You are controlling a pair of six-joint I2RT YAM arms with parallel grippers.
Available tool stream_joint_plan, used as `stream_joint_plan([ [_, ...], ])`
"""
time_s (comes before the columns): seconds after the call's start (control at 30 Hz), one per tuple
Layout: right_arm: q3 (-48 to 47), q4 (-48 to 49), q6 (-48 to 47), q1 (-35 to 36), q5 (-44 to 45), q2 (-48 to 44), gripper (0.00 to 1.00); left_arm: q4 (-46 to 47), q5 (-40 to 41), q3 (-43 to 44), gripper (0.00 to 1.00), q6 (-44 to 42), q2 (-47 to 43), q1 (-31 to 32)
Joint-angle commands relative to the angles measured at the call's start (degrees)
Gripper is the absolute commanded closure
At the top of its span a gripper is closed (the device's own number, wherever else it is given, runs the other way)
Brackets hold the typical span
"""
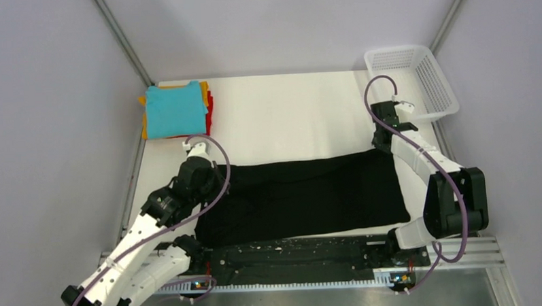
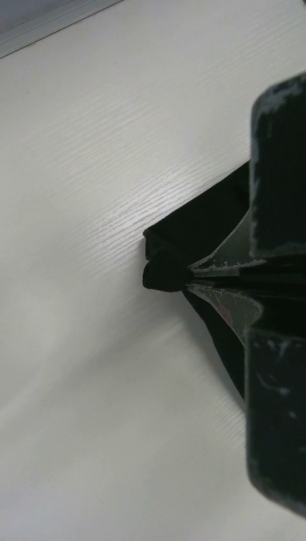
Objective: Fold and stack the t-shirts
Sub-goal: Fold the other side of the tshirt into a rectangle
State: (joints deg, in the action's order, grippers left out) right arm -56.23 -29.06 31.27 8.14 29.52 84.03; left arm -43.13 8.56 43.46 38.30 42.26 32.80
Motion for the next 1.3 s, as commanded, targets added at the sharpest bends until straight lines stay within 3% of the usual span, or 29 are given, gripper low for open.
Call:
stream_joint_plan([
  [0.0, 1.82, 0.15, -0.95, 0.38, -0.03, -3.97, 1.0, -1.97, -1.31, -1.41, 1.0, 2.38, -3.35, 0.45],
  [0.37, 8.17, 0.37, 1.14, 0.37, -1.21, -3.86, 0.97, -5.92, -5.8, -9.15, 1.0, 10.8, -6.88, 0.85],
  [0.43, 8.96, -1.04, 2.73, 0.38, -0.56, -4.16, 0.9, -6.2, -6.97, -10.78, 0.92, 12.87, -7.43, 0.85],
  [0.5, 9.71, -3.83, 4.81, 0.38, 0.05, -5.0, 0.77, -7.88, -8.12, -12.22, 0.85, 15.43, -8.56, 0.91],
  [0.57, 11.03, -6.76, 6.69, 0.38, 0.84, -6.42, 0.58, -10.74, -10.84, -13.21, 0.67, 17.63, -10.68, 1.04],
  [0.63, 11.8, -10.36, 9.08, 0.34, 2.68, -8.37, 0.37, -13.13, -12.04, -13.14, 0.39, 18.77, -13.62, 1.09],
  [0.73, 11.43, -13.92, 10.58, 0.29, 4.77, -12.35, 0.25, -13.12, -14.37, -10.73, 0.03, 17.96, -17.09, 1.13],
  [0.87, 10.89, -12.61, 9.93, 0.3, 1.98, -19.68, 0.03, -7.31, -11.84, -7.56, 0.01, 14.0, -14.19, 1.15],
  [1.07, 13.24, -5.95, 5.46, 0.29, -8.41, -28.42, 0.01, 14.59, -5.67, -7.0, 0.01, 8.97, 5.79, 1.05],
  [1.27, 14.22, -6.24, 2.34, 0.27, -10.63, -32.12, 0.01, 15.1, -0.03, 2.26, 0.01, 6.61, 28.39, 1.07],
])
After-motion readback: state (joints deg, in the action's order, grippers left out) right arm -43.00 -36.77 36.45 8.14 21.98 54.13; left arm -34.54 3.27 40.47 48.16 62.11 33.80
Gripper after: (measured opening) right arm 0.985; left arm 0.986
